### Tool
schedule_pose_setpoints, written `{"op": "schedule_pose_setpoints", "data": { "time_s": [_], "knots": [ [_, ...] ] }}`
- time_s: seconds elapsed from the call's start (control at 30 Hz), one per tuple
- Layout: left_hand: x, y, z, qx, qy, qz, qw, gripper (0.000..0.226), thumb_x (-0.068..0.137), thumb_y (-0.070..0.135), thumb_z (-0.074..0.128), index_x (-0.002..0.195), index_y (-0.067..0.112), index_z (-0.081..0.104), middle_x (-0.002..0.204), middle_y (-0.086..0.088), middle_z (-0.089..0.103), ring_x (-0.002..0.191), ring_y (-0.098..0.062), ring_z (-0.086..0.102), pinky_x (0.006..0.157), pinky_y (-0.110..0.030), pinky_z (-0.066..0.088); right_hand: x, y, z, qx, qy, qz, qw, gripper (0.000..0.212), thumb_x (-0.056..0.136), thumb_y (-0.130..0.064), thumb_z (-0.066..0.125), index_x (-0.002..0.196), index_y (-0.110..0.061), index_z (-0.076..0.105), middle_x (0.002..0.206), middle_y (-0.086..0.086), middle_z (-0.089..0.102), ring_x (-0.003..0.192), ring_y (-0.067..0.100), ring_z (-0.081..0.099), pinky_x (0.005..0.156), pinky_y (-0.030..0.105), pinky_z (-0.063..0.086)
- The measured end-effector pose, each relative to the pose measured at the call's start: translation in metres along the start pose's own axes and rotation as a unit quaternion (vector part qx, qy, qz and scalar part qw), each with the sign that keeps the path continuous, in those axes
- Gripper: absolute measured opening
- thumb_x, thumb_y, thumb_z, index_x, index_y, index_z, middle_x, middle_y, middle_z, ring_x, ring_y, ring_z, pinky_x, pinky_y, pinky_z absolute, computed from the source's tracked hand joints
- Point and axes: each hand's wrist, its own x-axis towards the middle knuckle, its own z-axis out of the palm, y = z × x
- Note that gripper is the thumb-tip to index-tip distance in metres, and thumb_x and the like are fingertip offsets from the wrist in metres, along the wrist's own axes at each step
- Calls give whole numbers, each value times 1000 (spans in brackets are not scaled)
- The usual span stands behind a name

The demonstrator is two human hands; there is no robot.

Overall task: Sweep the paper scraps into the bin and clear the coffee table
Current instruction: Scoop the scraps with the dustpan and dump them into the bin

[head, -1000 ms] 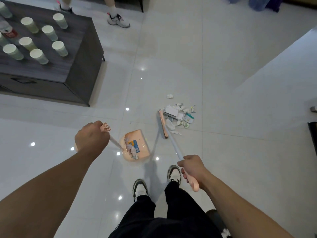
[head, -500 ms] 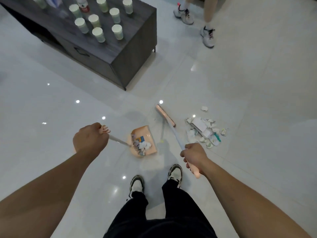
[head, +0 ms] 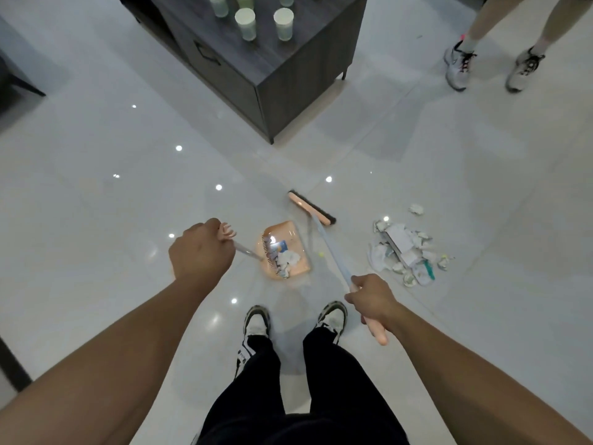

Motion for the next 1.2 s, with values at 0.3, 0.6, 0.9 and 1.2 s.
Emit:
{"op": "schedule_pose_setpoints", "data": {
  "time_s": [0.3,0.6,0.9,1.2],
  "knots": [
    [4,-4,-3,-8,-14,17,1000,17,85,33,44,75,24,54,62,7,43,57,-26,44,56,-30,31,-43,25,-19,164,-10,40,986,52,84,-16,72,133,-23,56,66,13,59,37,20,44,39,19,33],
    [-5,-20,-8,-29,-26,32,999,20,85,34,44,70,23,50,61,6,52,56,-22,48,55,-30,34,-38,17,29,259,47,82,961,29,82,-9,73,109,-3,62,58,8,48,35,19,39,36,19,35],
    [0,-32,-8,-11,-22,68,997,19,85,35,44,71,24,51,61,5,54,58,-28,49,55,-30,34,-53,22,37,408,-14,124,904,36,87,-6,66,122,-2,57,61,9,46,40,16,33,39,19,25],
    [5,-10,-5,-16,-33,82,996,14,83,30,44,73,22,50,61,3,50,56,-28,47,57,-30,33,-54,21,33,397,27,77,914,56,84,-11,71,137,-16,53,60,9,55,37,16,39,37,21,31]
  ]
}}
